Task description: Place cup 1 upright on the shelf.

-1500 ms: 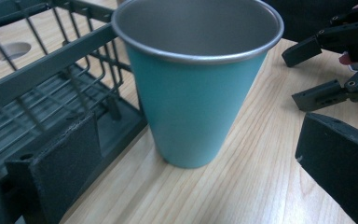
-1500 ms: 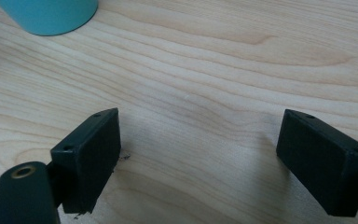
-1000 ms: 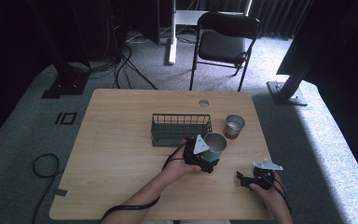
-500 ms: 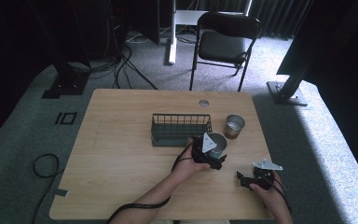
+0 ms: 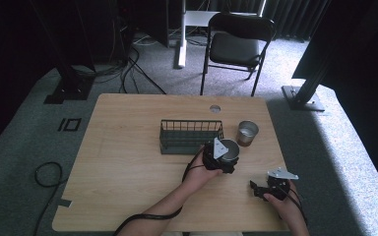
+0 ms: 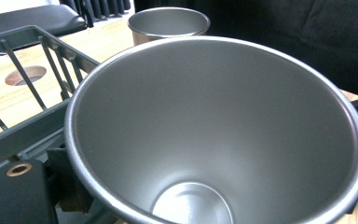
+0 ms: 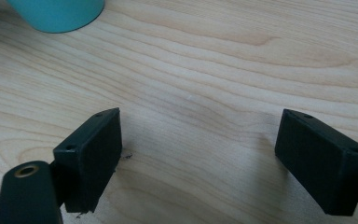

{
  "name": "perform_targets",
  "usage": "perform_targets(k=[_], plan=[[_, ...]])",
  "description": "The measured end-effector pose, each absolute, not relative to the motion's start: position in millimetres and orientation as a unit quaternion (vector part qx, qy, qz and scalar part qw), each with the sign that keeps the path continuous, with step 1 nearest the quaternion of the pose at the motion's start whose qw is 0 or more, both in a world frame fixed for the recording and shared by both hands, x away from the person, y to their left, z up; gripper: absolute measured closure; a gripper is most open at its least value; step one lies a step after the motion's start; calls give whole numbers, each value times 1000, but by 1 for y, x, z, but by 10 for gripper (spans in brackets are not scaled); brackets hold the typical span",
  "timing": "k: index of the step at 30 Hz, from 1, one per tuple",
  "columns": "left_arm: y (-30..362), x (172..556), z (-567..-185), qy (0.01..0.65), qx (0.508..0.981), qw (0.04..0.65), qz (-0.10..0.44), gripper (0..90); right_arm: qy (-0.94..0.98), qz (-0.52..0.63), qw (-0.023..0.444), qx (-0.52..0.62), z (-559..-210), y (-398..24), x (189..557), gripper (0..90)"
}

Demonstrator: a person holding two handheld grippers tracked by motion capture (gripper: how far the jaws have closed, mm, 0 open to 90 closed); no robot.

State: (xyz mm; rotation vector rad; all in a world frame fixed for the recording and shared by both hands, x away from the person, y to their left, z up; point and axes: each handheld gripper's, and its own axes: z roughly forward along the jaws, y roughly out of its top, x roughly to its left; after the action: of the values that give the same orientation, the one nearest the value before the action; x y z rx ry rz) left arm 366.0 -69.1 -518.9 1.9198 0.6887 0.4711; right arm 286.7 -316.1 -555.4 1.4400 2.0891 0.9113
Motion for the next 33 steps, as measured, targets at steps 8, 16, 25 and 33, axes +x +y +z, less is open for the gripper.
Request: perform_targets(k=[8, 16, 25, 33], plan=[[-63, 361, -513, 270, 797, 506, 189, 145, 756, 330, 221, 521, -555, -316, 287, 143], [-59, 354, -499, 251, 800, 515, 178, 145, 756, 330, 220, 521, -555, -316, 287, 143], [-54, 348, -482, 244, 797, 523, 178, 145, 756, 330, 221, 521, -555, -316, 287, 143], [-47, 346, -468, 240, 794, 528, 184, 145, 756, 330, 221, 521, -555, -316, 287, 143]])
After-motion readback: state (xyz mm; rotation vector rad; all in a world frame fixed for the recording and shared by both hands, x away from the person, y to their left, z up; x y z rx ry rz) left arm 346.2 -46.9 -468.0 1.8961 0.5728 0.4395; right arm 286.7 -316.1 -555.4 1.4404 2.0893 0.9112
